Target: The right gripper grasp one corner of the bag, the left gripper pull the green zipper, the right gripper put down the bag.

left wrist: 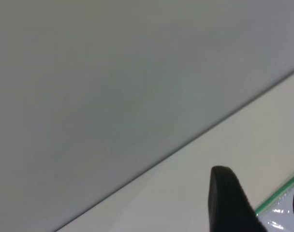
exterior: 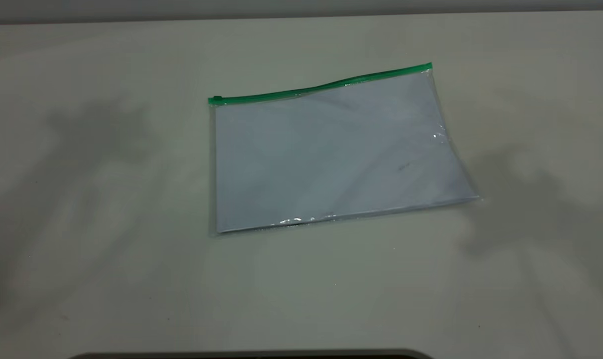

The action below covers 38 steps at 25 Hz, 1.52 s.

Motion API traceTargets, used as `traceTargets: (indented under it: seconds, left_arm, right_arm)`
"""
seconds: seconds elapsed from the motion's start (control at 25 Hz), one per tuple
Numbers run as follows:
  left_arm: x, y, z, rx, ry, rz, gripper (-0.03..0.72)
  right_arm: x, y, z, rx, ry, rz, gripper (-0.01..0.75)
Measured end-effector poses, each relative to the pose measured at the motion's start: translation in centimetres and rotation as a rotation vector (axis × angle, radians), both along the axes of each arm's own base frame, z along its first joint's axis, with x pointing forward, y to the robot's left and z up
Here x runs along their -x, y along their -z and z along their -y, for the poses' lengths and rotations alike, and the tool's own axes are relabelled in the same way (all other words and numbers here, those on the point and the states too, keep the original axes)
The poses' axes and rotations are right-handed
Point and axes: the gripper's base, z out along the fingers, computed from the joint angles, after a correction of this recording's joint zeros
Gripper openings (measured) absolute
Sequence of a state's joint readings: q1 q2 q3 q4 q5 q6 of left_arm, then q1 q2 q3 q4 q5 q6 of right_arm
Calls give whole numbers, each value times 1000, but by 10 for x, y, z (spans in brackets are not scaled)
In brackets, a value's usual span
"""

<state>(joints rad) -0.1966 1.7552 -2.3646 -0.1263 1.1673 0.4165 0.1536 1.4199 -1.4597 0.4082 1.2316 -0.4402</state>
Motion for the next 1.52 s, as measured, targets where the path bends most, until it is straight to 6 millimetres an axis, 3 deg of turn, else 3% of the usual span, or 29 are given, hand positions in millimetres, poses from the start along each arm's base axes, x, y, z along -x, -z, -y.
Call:
traceTargets:
  seconds: [0.16,0.36,0.48,0.88,1.04,1.12,1.32,1.52]
  left_arm:
    - [27,-7,-6,8,-8,-5,389]
    - [57,24,-13,-10,-36,-151,387]
    - [76,56,-17,-19,-54,-272,387]
    - [137,179,-29,-54,-140,-685,387]
    - [165,216,-35,-70,-174,-797,387]
    - [180,227,-39,-89,-179,-818,387]
    - [219,252,-50,-111,-207,-824,387]
    - [253,272,-59,-79,-284,-789,387]
  right_arm:
    - [31,-28,12,14,116,73,374]
    - [70,-45,24,23,204,148,372]
    - [90,-28,30,53,223,115,371]
    - [156,104,52,234,324,-205,371]
    - [177,137,55,238,348,-242,371]
    - [183,144,57,238,352,-221,371]
    - [183,138,59,204,372,-71,371]
    - [182,137,59,205,374,-56,371]
